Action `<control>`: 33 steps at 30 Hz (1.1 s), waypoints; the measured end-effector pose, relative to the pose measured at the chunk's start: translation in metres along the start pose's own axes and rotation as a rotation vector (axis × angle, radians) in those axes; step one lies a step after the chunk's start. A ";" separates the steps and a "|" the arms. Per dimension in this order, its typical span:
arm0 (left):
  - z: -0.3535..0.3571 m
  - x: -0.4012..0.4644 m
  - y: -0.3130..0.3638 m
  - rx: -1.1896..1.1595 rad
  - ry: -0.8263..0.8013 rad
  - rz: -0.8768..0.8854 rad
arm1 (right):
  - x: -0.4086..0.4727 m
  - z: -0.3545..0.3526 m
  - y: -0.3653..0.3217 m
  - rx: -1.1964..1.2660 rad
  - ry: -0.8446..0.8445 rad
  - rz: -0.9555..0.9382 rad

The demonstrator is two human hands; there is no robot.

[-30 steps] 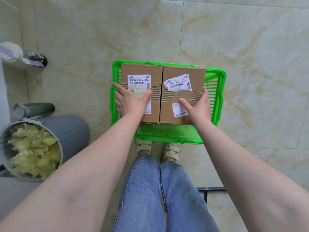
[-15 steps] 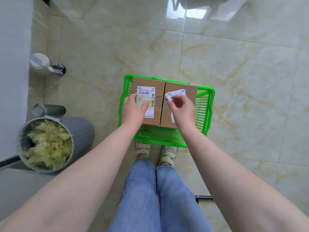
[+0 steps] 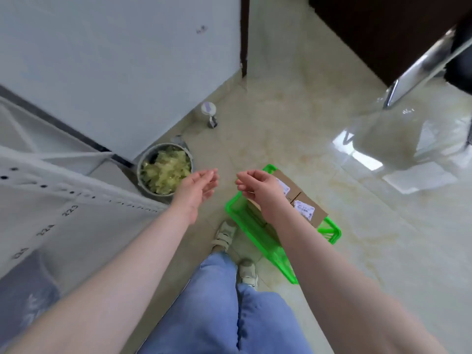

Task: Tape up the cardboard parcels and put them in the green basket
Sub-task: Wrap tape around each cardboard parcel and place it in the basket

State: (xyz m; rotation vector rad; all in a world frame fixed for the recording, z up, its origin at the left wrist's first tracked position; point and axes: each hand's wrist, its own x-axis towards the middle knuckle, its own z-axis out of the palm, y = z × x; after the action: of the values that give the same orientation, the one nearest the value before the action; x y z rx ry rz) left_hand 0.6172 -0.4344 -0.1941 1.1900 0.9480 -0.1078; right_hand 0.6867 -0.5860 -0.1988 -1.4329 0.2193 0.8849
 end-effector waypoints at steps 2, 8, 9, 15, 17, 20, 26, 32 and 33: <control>-0.034 -0.038 0.006 -0.137 0.090 0.035 | -0.016 0.033 -0.013 -0.087 -0.125 -0.010; -0.149 -0.136 0.003 -0.443 0.364 0.103 | -0.060 0.152 -0.018 -0.336 -0.416 0.016; -0.169 -0.150 0.001 -0.484 0.419 0.121 | -0.068 0.174 -0.016 -0.375 -0.460 0.015; -0.283 -0.214 -0.016 -0.692 0.655 0.232 | -0.111 0.306 0.003 -0.570 -0.721 -0.032; -0.316 -0.228 -0.024 -0.729 0.702 0.251 | -0.123 0.347 0.013 -0.608 -0.771 -0.054; -0.369 -0.243 -0.032 -0.768 0.747 0.261 | -0.137 0.408 0.030 -0.640 -0.807 -0.073; -0.496 -0.258 -0.016 -0.669 0.778 0.277 | -0.149 0.528 0.064 -0.593 -0.722 -0.096; -0.588 -0.248 0.019 -0.580 0.751 0.259 | -0.144 0.610 0.076 -0.457 -0.510 -0.041; -0.598 -0.242 0.027 -0.562 0.740 0.247 | -0.139 0.618 0.074 -0.444 -0.471 -0.042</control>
State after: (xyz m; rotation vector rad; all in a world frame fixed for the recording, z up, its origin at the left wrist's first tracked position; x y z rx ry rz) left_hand 0.1398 -0.0276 -0.0414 0.8006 1.3391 0.7996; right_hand 0.3180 -0.0847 -0.0581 -1.5742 -0.3817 1.2594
